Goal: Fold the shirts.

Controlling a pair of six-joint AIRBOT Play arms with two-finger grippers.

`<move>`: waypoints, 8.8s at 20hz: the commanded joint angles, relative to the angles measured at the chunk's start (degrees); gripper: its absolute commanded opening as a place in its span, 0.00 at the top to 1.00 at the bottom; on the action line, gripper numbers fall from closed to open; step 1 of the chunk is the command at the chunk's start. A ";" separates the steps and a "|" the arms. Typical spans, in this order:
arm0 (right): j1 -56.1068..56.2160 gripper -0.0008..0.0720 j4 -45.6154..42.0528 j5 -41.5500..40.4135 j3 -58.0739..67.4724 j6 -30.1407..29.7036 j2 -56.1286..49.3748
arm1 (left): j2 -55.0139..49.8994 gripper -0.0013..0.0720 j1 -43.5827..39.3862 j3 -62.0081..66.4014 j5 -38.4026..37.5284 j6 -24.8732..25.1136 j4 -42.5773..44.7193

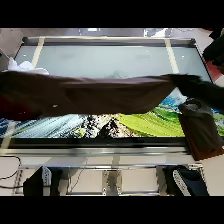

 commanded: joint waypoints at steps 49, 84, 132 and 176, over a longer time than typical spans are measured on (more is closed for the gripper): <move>-25.03 0.37 -2.10 16.96 -8.55 -7.08 -23.39 | -16.33 0.10 -18.05 -36.94 1.05 -20.72 27.36; -25.27 0.37 1.27 16.61 -40.89 -3.23 -23.32 | -34.29 0.97 -23.15 -36.89 12.07 -4.50 10.88; -11.69 0.98 -14.86 20.68 29.31 0.07 -18.69 | -19.87 0.97 -24.61 26.32 -9.90 -15.50 27.06; -5.14 0.65 -33.66 23.65 16.02 -3.72 -44.78 | -41.92 0.06 -35.78 8.41 -8.55 -12.50 43.76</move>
